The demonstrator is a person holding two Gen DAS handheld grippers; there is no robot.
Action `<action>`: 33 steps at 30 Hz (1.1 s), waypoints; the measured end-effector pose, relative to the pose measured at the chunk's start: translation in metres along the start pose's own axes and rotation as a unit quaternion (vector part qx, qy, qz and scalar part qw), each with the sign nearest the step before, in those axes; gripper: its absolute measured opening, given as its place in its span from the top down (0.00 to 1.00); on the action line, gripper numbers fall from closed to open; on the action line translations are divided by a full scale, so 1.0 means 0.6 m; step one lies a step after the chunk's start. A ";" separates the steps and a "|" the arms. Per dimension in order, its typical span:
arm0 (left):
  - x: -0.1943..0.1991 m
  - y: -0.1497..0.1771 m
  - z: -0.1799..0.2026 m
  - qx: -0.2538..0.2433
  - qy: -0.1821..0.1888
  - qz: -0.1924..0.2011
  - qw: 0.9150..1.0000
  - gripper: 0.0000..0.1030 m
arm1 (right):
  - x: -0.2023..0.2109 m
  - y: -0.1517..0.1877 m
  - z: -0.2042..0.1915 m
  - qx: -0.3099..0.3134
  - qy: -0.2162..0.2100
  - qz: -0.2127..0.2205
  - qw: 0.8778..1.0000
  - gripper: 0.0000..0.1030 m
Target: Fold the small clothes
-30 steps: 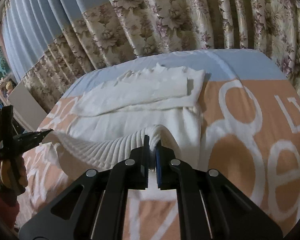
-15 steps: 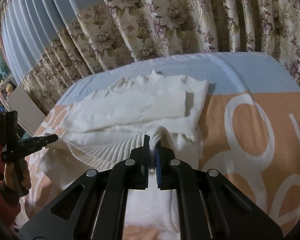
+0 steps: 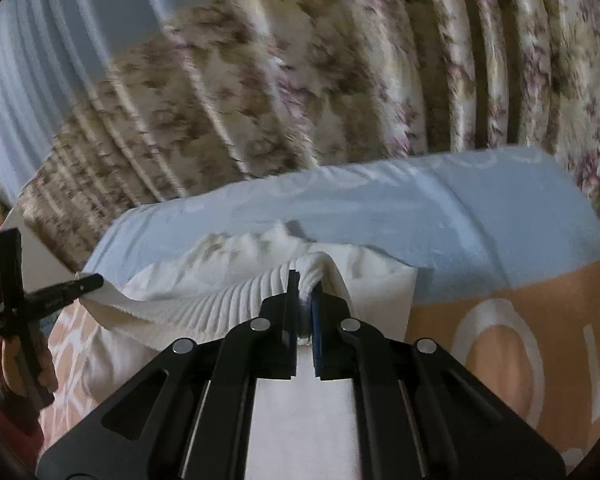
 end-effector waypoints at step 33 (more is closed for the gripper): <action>0.089 0.181 -0.055 0.006 -0.037 -0.019 0.999 0.28 | 0.048 0.167 0.032 0.019 0.068 -0.060 0.996 0.41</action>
Point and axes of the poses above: each gripper's, at about its wrist camera, not at the fingertips, and x roughly against the way its jaws point, z to its right, y to its underside, the point moved 1 cm from there along -x, roughly the way its jaws point, and after that the axes turned 6 degrees about x, right-handed, at the moved point
